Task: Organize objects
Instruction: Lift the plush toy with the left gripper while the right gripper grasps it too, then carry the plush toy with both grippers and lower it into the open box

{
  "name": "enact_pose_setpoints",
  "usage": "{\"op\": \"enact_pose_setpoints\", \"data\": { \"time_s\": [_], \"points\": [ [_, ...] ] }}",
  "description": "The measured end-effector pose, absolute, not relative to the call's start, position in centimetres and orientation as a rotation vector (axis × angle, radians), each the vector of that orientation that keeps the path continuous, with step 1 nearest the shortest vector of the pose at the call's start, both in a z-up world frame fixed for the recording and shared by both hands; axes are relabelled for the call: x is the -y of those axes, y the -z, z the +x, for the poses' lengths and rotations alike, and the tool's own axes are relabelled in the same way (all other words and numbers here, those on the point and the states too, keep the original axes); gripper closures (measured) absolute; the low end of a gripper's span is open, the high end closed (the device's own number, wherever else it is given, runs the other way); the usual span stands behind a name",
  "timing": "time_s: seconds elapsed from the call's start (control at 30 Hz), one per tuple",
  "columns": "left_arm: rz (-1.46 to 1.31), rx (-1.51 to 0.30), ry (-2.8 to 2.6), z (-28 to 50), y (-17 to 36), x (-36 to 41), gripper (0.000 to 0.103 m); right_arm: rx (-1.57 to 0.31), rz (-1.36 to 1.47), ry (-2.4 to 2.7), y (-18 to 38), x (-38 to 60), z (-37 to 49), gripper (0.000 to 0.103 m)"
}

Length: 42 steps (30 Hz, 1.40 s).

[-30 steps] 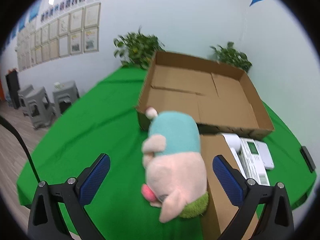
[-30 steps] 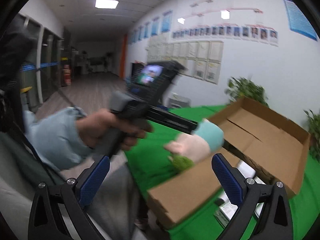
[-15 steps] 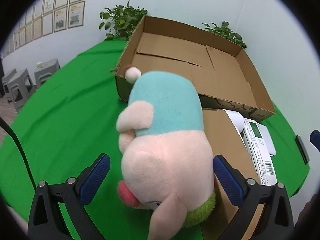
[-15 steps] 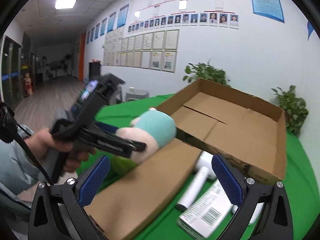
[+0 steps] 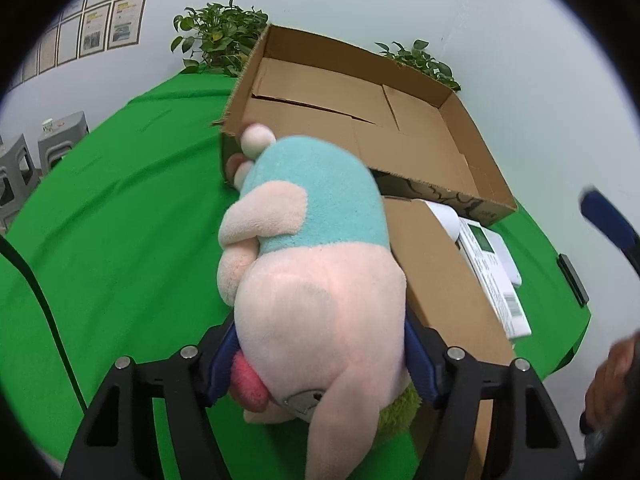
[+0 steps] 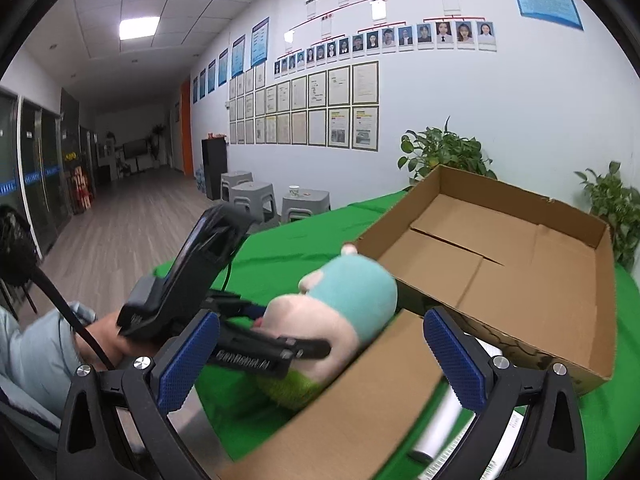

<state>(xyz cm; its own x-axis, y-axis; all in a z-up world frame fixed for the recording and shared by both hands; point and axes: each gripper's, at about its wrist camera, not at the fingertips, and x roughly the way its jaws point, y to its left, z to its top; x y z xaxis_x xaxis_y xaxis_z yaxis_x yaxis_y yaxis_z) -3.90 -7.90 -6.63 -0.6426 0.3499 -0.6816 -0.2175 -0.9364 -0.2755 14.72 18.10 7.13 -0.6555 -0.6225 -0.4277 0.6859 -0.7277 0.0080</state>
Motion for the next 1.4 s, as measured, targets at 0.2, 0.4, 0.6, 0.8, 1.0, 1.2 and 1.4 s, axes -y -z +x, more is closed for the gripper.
{"op": "enact_pose_setpoints", "data": {
  "time_s": [0.2, 0.4, 0.6, 0.8, 1.0, 1.2, 1.4],
  "points": [
    [-1.133, 0.305, -2.589, -1.8, 7.0, 10.8, 0.033, -0.17, 0.546, 2.292, -8.0, -15.1, 12.5, 0.0],
    [-1.093, 0.355, -2.578, -0.7, 7.3, 11.7, 0.033, -0.126, 0.643, 2.262, -7.2, -12.3, 8.6, 0.0],
    [-1.067, 0.367, -2.576, -0.4, 7.4, 12.1, 0.033, -0.062, 0.809, 2.257, -4.9, -10.3, 4.1, 0.0],
    [-1.048, 0.356, -2.579, -0.3, 7.5, 12.1, 0.033, 0.013, 1.033, 2.22, -1.7, -8.4, 0.6, 0.0],
    [-1.0, 0.334, -2.586, 0.0, 7.3, 11.7, 0.034, 0.0, 1.156, 2.188, 1.4, -7.0, 0.9, 0.0],
    [-1.002, 0.274, -2.594, -0.4, 7.1, 10.9, 0.038, 0.068, 1.226, 2.18, 3.3, -6.7, 0.4, 0.001],
    [-0.961, 0.224, -2.637, -0.4, 6.1, 10.5, 0.039, 0.125, 1.21, 2.181, 3.6, -7.4, -0.2, 0.009]
  ]
}}
